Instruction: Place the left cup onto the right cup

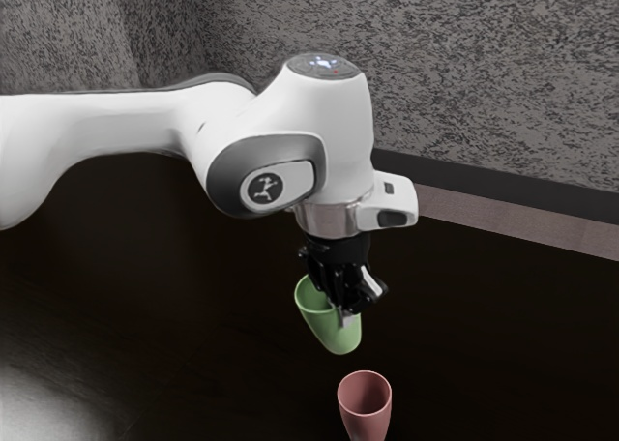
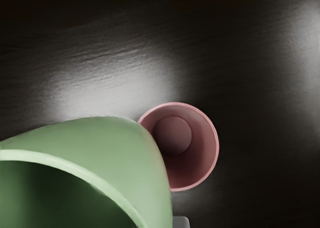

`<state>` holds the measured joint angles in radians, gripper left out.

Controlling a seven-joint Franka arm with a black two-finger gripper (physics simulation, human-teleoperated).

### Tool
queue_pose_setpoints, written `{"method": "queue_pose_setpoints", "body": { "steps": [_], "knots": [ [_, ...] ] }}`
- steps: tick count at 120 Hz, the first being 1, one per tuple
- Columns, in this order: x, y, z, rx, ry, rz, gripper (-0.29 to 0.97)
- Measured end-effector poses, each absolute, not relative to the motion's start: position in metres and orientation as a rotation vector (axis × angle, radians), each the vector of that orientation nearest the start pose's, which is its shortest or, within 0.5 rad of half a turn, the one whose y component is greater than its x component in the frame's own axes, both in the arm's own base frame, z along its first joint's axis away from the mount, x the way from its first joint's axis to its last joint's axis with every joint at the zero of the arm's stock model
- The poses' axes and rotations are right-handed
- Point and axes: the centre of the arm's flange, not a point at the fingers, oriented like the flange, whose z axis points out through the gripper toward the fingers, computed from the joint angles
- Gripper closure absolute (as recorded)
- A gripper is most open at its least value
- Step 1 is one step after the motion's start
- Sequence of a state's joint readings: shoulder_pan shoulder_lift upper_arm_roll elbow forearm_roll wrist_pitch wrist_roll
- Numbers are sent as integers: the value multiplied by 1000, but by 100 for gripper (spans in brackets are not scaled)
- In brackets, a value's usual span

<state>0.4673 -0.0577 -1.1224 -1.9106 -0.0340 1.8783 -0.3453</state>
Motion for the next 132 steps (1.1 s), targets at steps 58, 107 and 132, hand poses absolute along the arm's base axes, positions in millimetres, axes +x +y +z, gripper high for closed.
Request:
{"method": "queue_pose_setpoints", "body": {
  "steps": [58,107,132],
  "knots": [
    [417,-366,492,-3098,437,8,78],
    [411,-374,473,-3108,416,20,78],
    [414,-374,462,-3087,417,13,78]
  ]
}}
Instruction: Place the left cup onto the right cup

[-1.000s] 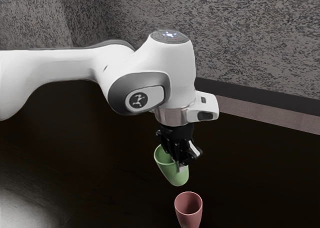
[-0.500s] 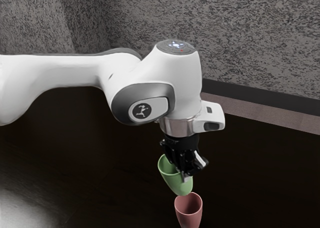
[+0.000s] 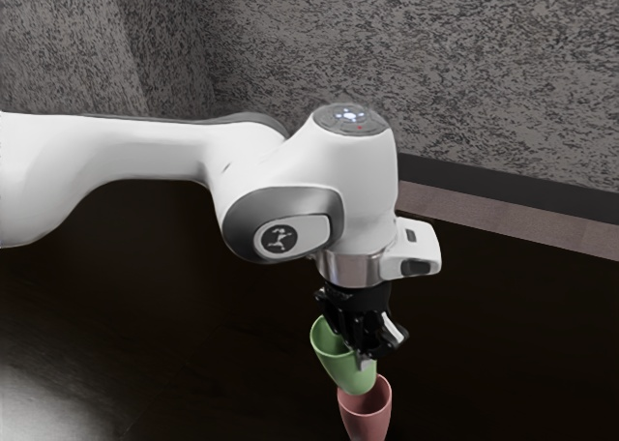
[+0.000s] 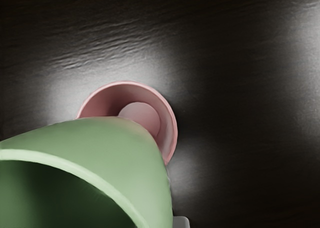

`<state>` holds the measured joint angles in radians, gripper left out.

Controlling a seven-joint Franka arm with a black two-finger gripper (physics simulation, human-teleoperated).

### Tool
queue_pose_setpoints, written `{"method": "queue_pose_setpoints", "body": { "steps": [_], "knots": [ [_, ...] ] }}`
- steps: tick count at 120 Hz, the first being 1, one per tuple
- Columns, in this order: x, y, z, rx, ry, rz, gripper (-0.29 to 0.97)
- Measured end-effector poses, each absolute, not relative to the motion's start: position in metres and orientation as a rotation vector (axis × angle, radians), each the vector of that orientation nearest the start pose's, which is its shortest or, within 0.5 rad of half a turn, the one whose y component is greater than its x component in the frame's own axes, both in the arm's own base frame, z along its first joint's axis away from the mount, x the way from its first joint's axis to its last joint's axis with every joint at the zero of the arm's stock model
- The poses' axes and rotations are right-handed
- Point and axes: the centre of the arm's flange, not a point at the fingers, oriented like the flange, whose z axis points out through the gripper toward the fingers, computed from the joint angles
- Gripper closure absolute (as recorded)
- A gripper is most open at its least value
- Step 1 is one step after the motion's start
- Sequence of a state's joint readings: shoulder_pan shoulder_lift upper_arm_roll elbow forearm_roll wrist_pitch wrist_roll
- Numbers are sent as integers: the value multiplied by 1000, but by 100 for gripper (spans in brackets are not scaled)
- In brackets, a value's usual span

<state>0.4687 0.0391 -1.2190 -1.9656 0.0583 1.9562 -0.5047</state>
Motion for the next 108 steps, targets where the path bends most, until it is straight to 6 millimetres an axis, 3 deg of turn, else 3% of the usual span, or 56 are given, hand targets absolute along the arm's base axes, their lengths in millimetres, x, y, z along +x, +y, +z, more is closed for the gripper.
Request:
{"method": "queue_pose_setpoints", "body": {
  "steps": [26,54,108],
  "knots": [
    [424,-361,454,-3071,358,5,78],
    [416,-374,450,-3058,386,-2,78],
    [415,-379,442,-3054,370,7,78]
  ]
}}
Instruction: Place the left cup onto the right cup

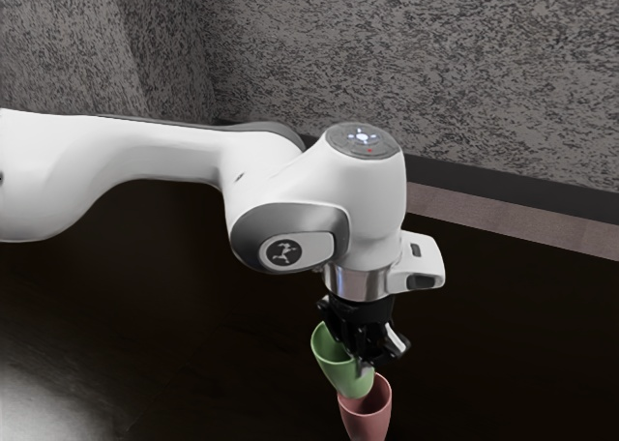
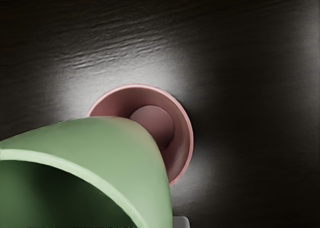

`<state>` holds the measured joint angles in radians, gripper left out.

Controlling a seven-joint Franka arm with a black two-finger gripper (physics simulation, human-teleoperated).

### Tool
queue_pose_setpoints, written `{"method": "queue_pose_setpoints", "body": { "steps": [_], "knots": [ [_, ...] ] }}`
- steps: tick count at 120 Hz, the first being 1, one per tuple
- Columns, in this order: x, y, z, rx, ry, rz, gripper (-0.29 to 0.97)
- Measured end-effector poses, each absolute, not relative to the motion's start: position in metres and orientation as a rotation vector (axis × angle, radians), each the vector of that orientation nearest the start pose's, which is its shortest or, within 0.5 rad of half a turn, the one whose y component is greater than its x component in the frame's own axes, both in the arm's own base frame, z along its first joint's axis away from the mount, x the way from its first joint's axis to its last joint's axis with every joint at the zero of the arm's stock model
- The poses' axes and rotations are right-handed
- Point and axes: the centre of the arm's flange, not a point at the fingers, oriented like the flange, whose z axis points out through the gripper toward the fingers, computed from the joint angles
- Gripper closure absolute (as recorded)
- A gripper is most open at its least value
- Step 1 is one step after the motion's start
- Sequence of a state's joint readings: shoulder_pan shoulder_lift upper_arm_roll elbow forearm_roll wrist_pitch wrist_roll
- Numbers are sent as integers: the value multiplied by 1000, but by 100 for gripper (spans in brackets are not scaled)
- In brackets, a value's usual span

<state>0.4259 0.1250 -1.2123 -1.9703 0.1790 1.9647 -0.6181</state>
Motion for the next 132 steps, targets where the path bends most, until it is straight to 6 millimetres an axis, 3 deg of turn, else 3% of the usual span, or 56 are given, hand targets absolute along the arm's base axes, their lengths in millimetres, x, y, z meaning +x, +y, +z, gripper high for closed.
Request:
{"method": "queue_pose_setpoints", "body": {
  "steps": [132],
  "knots": [
    [431,-385,420,-3041,374,25,78]
  ]
}}
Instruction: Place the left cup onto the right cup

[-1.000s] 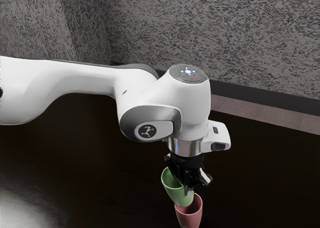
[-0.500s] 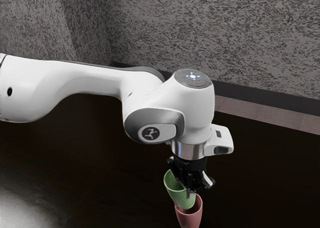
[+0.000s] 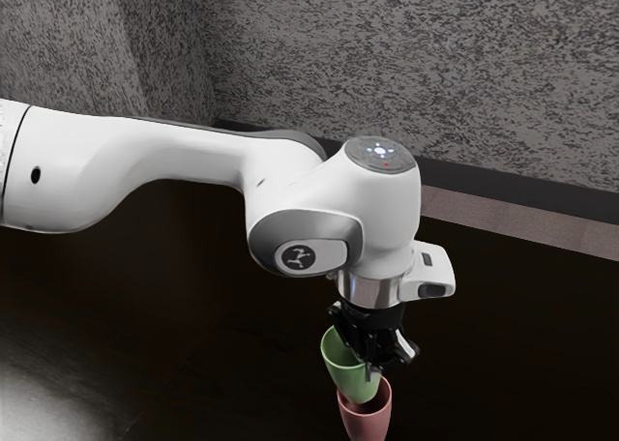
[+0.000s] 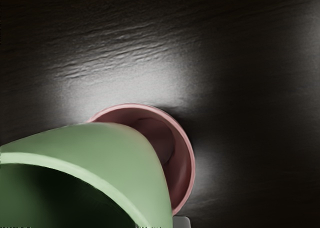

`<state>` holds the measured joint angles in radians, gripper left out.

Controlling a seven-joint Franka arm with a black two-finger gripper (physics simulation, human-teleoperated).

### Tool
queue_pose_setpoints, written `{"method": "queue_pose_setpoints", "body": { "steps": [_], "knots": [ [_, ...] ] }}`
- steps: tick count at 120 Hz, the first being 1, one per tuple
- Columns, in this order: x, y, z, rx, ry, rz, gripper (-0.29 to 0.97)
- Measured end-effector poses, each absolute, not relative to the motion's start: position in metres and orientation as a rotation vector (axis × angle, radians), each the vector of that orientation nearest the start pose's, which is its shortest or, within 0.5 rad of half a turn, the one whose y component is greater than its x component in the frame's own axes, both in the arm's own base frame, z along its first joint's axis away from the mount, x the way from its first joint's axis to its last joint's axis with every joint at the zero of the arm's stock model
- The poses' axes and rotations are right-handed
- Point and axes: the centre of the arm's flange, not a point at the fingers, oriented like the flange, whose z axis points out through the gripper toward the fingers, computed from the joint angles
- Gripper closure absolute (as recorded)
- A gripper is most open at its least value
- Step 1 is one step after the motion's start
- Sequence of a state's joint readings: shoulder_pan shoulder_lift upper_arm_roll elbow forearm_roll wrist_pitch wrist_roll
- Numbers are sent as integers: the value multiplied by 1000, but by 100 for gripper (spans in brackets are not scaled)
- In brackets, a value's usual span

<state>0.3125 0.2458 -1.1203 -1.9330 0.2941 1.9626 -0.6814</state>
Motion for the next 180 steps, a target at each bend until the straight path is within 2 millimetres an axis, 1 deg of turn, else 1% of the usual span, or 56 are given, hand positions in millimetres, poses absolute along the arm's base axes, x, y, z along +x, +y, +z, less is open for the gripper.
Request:
{"method": "queue_pose_setpoints", "body": {
  "steps": [51,80,92,119,132,154,180],
  "knots": [
    [423,-396,416,-3040,399,34,78],
    [425,-396,412,-3040,398,39,77],
    [425,-396,411,-3041,397,42,67],
    [427,-395,406,-3038,388,54,37],
    [428,-395,406,-3039,387,55,26],
    [427,-395,406,-3039,387,55,17],
    [427,-395,406,-3039,387,52,11]
  ]
}}
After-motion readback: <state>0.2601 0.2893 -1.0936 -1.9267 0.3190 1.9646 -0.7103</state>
